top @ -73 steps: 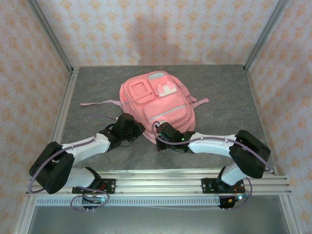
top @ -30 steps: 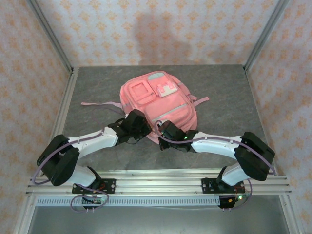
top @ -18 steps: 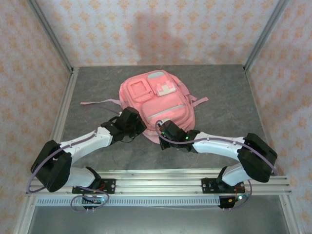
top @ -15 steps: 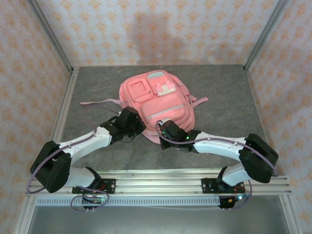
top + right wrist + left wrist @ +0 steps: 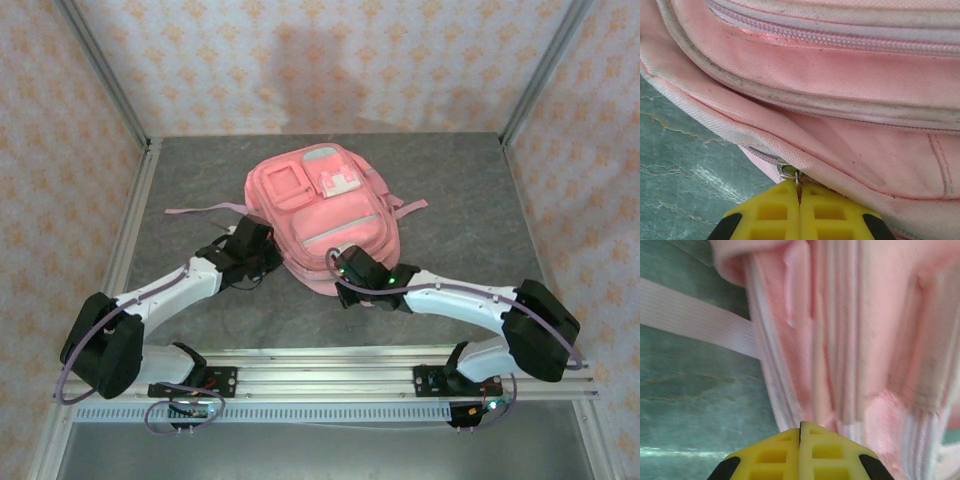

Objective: Pack books, pencil case, and school supplies into a backpack

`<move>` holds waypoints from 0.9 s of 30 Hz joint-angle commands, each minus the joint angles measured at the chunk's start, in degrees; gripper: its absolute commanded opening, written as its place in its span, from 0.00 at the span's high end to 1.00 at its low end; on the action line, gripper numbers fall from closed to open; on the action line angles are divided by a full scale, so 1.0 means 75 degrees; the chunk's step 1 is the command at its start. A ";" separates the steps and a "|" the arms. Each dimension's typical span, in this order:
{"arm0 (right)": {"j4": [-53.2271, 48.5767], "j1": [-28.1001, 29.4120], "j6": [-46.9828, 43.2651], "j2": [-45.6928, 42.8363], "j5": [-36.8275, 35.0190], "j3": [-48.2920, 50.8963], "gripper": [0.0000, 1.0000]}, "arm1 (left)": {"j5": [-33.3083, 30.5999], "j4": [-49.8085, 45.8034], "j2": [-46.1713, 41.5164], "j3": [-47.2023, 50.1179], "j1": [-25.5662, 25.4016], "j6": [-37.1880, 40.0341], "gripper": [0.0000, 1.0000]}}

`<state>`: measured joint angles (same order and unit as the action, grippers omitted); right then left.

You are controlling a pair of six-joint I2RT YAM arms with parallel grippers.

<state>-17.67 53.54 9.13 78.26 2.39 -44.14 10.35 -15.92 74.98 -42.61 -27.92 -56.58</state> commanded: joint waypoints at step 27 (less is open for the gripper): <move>-0.0146 -0.0554 -0.0021 0.0324 0.0878 -0.0246 1.00 | 0.0339 0.0600 -0.0141 0.0127 -0.1684 -0.3540 0.48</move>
<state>-19.90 49.65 8.91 80.64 9.04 -45.34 14.09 -10.31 71.07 -39.35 -39.68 -77.76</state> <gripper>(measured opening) 0.042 0.519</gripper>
